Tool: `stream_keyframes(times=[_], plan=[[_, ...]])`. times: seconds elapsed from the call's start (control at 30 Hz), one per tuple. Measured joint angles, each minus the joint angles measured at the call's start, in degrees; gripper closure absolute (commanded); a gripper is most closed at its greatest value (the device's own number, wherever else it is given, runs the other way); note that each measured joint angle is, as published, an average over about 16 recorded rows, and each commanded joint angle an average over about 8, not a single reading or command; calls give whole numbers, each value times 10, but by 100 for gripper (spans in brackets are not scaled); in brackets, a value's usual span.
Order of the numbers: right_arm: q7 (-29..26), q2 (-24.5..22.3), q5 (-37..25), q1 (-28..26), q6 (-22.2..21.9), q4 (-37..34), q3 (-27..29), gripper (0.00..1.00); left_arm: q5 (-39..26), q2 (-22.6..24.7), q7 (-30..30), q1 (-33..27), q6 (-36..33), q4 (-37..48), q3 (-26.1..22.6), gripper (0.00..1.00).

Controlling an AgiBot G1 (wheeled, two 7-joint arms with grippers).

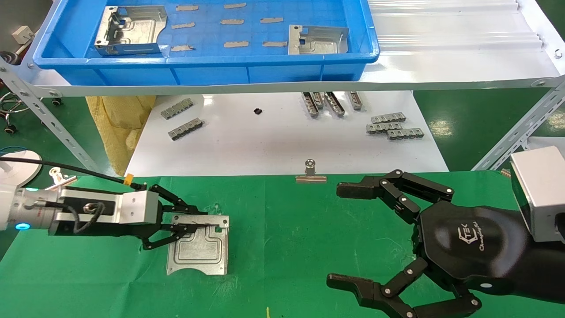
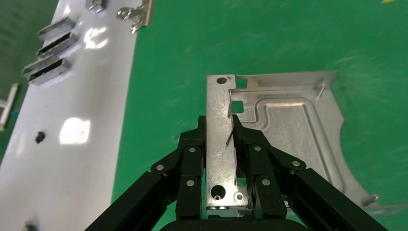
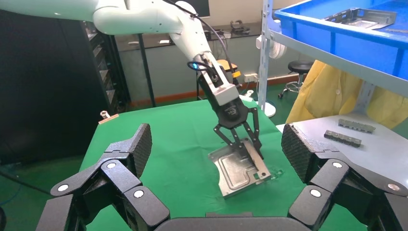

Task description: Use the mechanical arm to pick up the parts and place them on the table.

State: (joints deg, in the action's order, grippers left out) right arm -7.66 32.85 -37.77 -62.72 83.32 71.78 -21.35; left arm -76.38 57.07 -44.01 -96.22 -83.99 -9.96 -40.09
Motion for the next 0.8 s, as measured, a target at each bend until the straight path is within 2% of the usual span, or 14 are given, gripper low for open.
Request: stream_keyframes(times=[0.37,0.8], plan=[[0,0,0,0,0,0,0,0,-1,18,-22,-22,-13,50,0,0],[0,0,0,0,0,0,0,0,48,15,49,-25,-73,97,29,0]])
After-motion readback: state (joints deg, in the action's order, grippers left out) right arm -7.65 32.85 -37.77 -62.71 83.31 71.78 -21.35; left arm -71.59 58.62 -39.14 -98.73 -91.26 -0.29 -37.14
